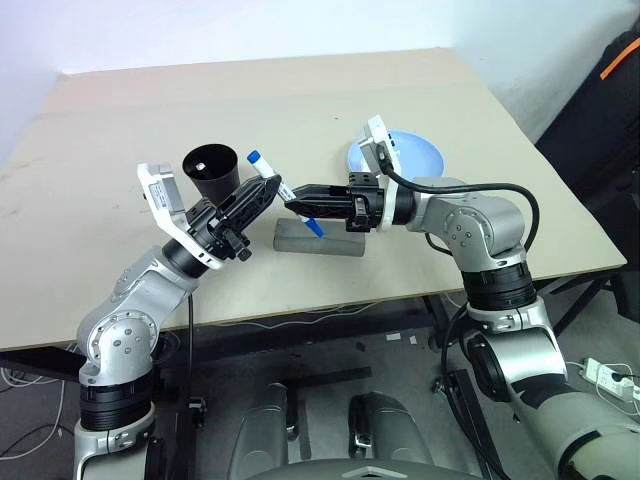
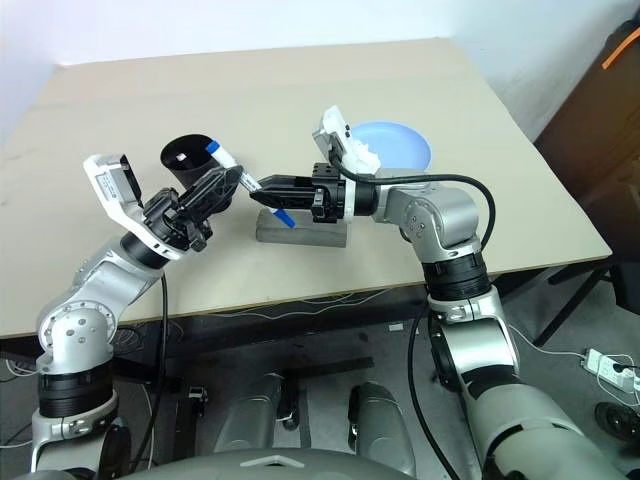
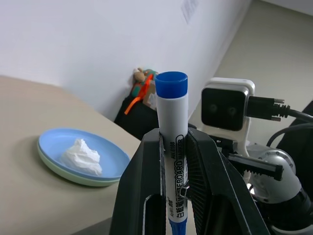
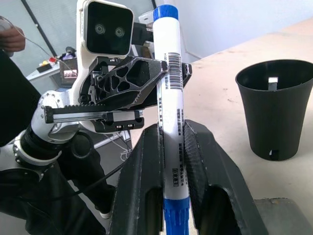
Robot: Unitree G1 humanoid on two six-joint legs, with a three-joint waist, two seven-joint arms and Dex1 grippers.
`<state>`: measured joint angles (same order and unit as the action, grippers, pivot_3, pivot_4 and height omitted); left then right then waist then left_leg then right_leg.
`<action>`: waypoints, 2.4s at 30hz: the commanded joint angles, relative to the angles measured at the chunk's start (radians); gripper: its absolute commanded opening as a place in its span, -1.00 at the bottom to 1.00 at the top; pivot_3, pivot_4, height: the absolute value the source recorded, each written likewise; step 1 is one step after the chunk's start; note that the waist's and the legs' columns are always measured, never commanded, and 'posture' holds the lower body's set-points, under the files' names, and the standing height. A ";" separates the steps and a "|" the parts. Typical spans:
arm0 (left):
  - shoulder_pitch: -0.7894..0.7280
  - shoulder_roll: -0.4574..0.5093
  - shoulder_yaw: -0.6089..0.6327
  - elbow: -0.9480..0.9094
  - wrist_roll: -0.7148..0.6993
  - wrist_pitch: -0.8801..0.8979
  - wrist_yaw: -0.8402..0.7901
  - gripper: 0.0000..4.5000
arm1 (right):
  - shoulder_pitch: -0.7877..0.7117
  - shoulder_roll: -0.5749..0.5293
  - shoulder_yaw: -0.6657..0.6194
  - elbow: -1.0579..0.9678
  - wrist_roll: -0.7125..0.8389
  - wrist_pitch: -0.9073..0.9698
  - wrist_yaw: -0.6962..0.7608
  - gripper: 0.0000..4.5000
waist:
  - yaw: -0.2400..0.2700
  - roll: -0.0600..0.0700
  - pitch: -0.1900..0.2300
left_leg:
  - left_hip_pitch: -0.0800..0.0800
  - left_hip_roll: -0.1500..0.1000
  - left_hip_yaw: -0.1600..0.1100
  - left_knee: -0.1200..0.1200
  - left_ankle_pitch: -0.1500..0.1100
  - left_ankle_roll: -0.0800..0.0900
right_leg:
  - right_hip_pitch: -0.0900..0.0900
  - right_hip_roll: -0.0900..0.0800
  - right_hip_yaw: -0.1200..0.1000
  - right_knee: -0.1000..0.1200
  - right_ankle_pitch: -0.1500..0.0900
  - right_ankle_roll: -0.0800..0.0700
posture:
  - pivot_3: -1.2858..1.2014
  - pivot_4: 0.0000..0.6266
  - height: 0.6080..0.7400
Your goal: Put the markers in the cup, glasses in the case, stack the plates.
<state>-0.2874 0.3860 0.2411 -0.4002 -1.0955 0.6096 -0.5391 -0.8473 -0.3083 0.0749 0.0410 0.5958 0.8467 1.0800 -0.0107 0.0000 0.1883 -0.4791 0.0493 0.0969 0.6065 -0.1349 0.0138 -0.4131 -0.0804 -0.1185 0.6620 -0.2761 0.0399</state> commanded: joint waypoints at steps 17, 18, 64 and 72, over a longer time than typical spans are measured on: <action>-0.029 0.209 0.101 -0.021 0.145 -0.053 0.000 -0.87 | 0.120 -0.249 -0.030 -0.085 -0.023 -0.063 0.012 0.80 | -0.001 -0.001 0.000 | -0.001 0.000 0.007 -0.006 -0.001 0.001 | -0.008 -0.002 0.005 -0.005 0.001 0.001 | 0.03 -0.52 0.80; -0.037 0.224 0.115 -0.015 0.155 -0.057 0.003 -0.87 | 0.129 -0.256 -0.034 -0.080 -0.030 -0.066 0.004 0.80 | -0.002 -0.001 0.000 | -0.001 0.000 0.008 -0.007 -0.001 0.001 | -0.007 -0.002 0.006 -0.005 0.001 0.001 | 0.03 -0.52 0.80; -0.361 0.340 0.064 0.377 0.484 -0.032 -0.039 -0.87 | 0.246 -0.238 0.017 -0.101 -0.100 -0.130 -0.110 0.80 | 0.000 -0.005 0.003 | -0.001 0.001 0.013 -0.008 0.000 0.004 | -0.007 0.001 0.006 -0.009 0.007 0.011 | 0.03 -0.52 0.80; -0.363 0.329 0.071 0.380 0.483 -0.026 -0.045 -0.71 | 0.251 -0.235 0.026 -0.101 -0.118 -0.150 -0.108 0.80 | 0.000 -0.005 0.003 | -0.001 0.001 0.013 -0.007 -0.001 0.004 | -0.006 0.001 0.006 -0.008 0.007 0.011 | 0.03 -0.52 0.80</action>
<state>-0.6353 0.7082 0.2901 0.0134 -0.6148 0.6006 -0.5799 -0.5861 -0.5474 0.1071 -0.0360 0.4755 0.7137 0.9689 -0.0110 -0.0050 0.1910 -0.4803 0.0507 0.1096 0.5996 -0.1355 0.0174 -0.4194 -0.0795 -0.1124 0.6540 -0.2689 0.0510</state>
